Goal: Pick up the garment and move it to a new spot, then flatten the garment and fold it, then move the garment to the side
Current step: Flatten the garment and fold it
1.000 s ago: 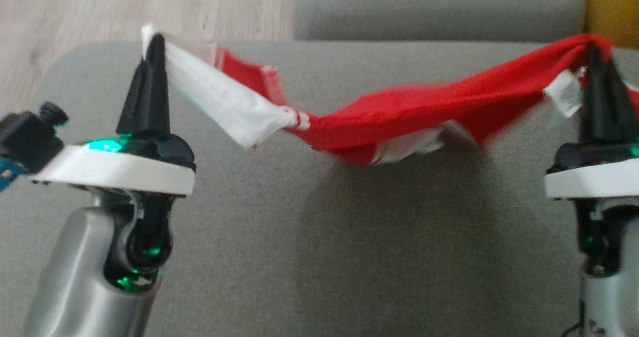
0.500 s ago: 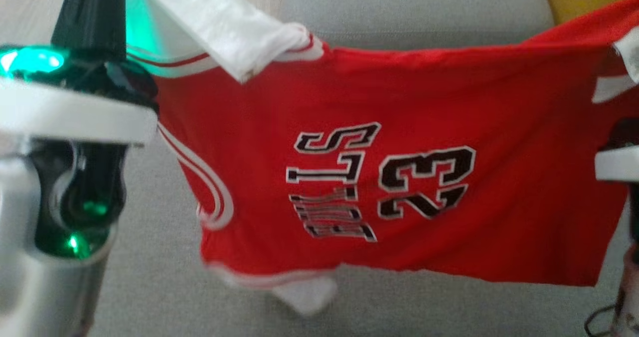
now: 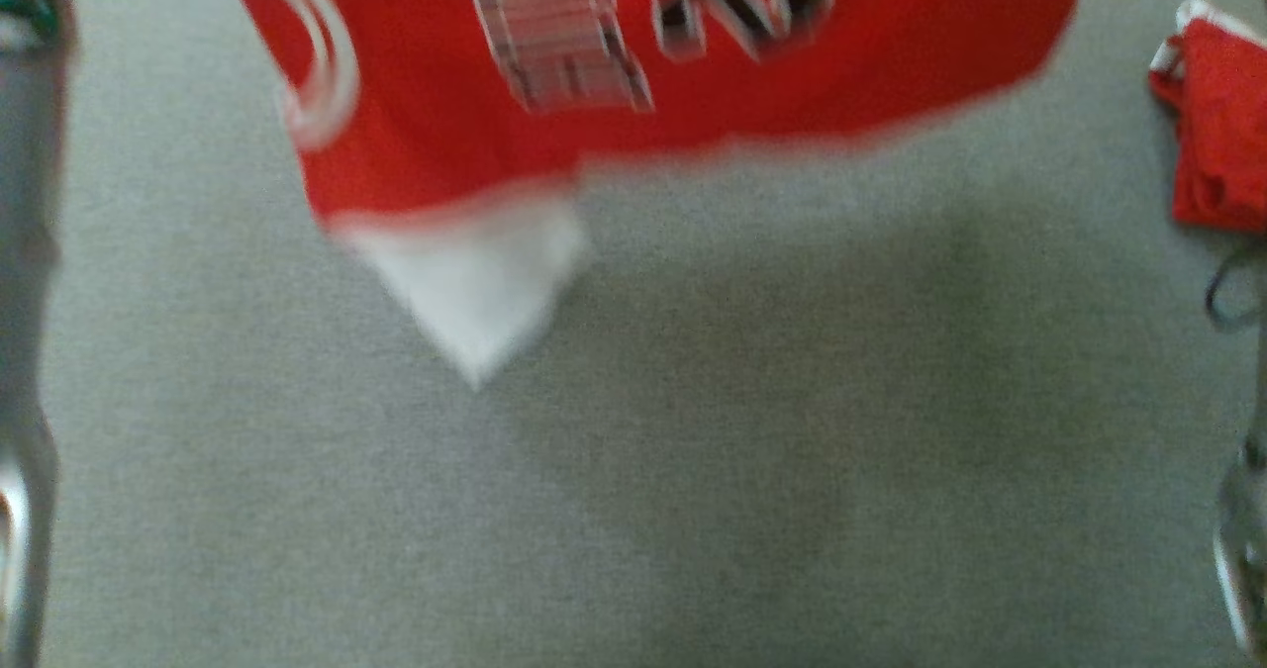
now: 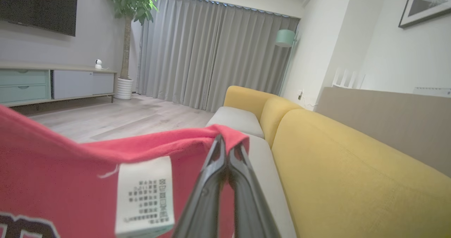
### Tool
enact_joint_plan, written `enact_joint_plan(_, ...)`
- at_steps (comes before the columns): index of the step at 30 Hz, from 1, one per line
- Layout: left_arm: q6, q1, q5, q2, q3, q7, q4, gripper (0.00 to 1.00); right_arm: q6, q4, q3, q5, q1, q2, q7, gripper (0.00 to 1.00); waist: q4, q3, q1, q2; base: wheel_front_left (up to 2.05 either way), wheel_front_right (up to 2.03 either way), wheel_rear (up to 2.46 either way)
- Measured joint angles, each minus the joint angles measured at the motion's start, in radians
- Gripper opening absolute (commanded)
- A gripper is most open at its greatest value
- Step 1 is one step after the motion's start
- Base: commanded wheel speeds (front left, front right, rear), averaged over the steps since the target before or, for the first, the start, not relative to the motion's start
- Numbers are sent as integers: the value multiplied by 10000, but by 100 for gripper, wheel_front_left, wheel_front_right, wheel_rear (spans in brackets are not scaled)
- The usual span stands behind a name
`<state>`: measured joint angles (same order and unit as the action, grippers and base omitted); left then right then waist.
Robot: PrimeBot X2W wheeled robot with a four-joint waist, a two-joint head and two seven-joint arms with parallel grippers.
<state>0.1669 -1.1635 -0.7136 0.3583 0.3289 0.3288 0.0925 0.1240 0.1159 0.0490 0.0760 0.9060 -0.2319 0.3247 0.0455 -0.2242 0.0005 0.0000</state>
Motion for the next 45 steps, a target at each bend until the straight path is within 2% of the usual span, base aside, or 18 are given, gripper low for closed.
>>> enact_joint_plan(4,-10,-1734,779,-318,12,-1041,1975,0,0,2207,382,-759,2025,242,-629,0,-135,-484,-1,0,0,0,0)
enact_joint_plan(7,-278,-2552,1227,-702,326,-1898,2997,0,0,3620,445,-1367,3151,376,-978,0,-99,-753,-2,0,0,0,0)
enact_joint_plan(11,-754,-2992,1264,-1338,464,-2836,3791,0,0,4916,374,-2013,4220,403,-1538,0,115,-1206,-5,0,0,0,0)
enact_joint_plan(17,-1338,-2737,1020,-1891,656,-3716,4562,0,0,6364,-27,-2441,4374,610,-2330,0,445,-2214,-3,0,0,0,0)
enact_joint_plan(23,-1912,-1361,823,-2199,982,-4558,4803,0,0,7373,-345,-2546,3587,593,-3267,0,730,-3161,-1,0,0,0,0)
enact_joint_plan(29,-2021,198,522,-1977,892,-5187,4029,0,0,7589,-291,-1931,2778,441,-4153,0,817,-3513,-3,0,0,0,0)
enact_joint_plan(34,-1927,1583,433,-1655,842,-5482,2882,0,0,7037,-337,-1252,2209,479,-4696,0,699,-3322,-7,0,0,0,0)
enact_joint_plan(40,-1522,3455,337,-1189,575,-5582,1193,0,0,6142,-443,-709,525,692,-4847,0,595,-2757,-8,1,0,0,0)
enact_joint_plan(45,-1179,5062,144,-1083,581,-5588,65,0,0,5206,-604,-403,-966,890,-4828,0,607,-2169,-7,1,0,0,0)
